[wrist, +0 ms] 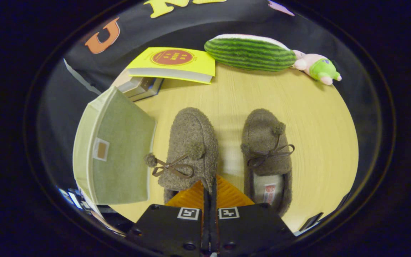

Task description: Open the storage box then place both shoes into the box .Put the left shoe in first, then the right shoe, with the right side of both shoes facing outward in a uniform manner.

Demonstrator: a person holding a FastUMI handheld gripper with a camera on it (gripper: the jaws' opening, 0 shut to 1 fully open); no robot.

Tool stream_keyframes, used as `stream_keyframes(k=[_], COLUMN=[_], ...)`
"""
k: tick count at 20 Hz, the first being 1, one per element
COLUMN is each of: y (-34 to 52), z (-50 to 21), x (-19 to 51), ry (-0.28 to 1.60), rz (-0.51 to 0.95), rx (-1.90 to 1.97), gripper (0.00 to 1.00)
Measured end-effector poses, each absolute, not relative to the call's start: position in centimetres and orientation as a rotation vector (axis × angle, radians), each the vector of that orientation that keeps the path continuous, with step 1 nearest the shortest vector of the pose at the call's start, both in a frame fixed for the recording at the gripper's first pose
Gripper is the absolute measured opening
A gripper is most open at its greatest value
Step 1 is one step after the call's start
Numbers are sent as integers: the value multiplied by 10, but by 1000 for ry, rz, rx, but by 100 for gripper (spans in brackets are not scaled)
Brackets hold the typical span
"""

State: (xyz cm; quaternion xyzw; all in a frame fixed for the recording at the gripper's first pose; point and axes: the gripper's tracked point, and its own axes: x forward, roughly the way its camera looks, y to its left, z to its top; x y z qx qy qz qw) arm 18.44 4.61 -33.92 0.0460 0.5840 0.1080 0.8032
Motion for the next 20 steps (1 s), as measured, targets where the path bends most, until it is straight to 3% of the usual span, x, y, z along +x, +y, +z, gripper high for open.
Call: stream_keyframes(k=[9, 15, 20], y=[88, 168, 232], z=[-249, -203, -200], x=[182, 155, 149], ry=[1174, 1191, 1191], rz=[231, 336, 324], rx=[195, 253, 245], gripper=[6, 6, 6])
